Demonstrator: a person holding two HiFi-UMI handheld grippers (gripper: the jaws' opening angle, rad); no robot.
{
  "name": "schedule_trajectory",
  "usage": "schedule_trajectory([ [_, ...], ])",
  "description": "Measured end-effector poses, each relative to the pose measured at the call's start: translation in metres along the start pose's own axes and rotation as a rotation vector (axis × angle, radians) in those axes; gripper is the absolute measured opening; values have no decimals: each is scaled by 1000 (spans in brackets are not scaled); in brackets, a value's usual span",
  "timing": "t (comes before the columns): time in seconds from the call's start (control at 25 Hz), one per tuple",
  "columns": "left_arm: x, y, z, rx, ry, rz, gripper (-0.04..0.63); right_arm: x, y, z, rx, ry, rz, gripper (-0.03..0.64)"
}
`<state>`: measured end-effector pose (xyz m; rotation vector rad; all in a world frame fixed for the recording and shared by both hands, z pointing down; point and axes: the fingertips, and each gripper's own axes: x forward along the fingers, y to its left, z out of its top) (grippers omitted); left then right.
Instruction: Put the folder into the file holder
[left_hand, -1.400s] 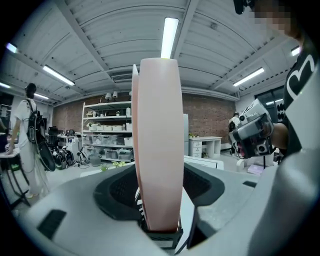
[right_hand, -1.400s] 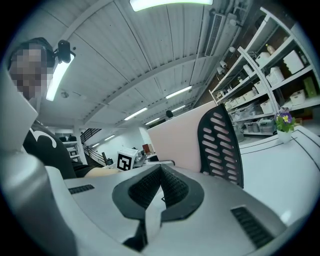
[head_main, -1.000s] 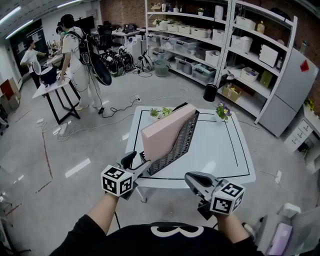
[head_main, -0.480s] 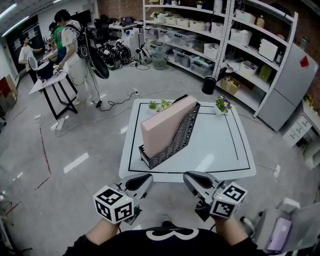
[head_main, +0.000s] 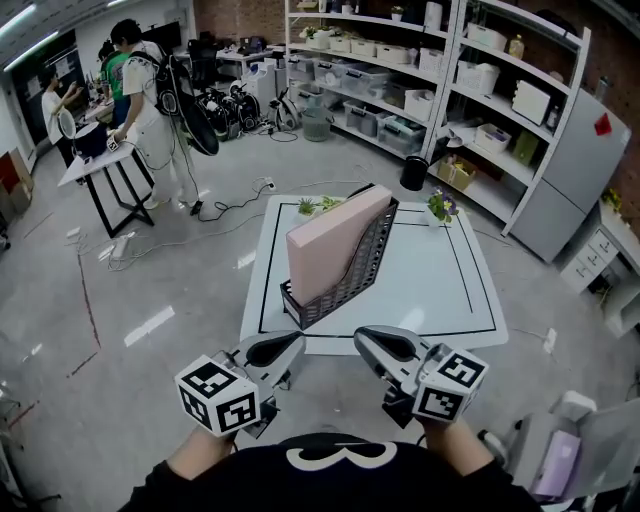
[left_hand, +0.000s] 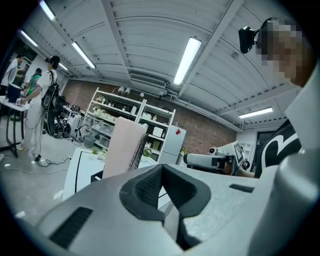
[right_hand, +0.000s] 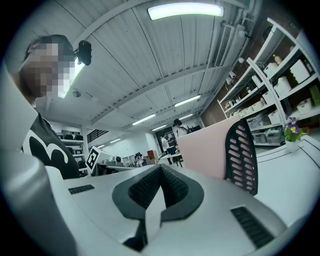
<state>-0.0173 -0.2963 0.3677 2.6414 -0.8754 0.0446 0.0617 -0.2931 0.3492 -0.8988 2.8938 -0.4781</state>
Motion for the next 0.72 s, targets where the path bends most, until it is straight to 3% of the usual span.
schedule_trajectory([
  [0.72,2,13,4,10,2,9,6,17,-13,-7,30,24,-11,5],
])
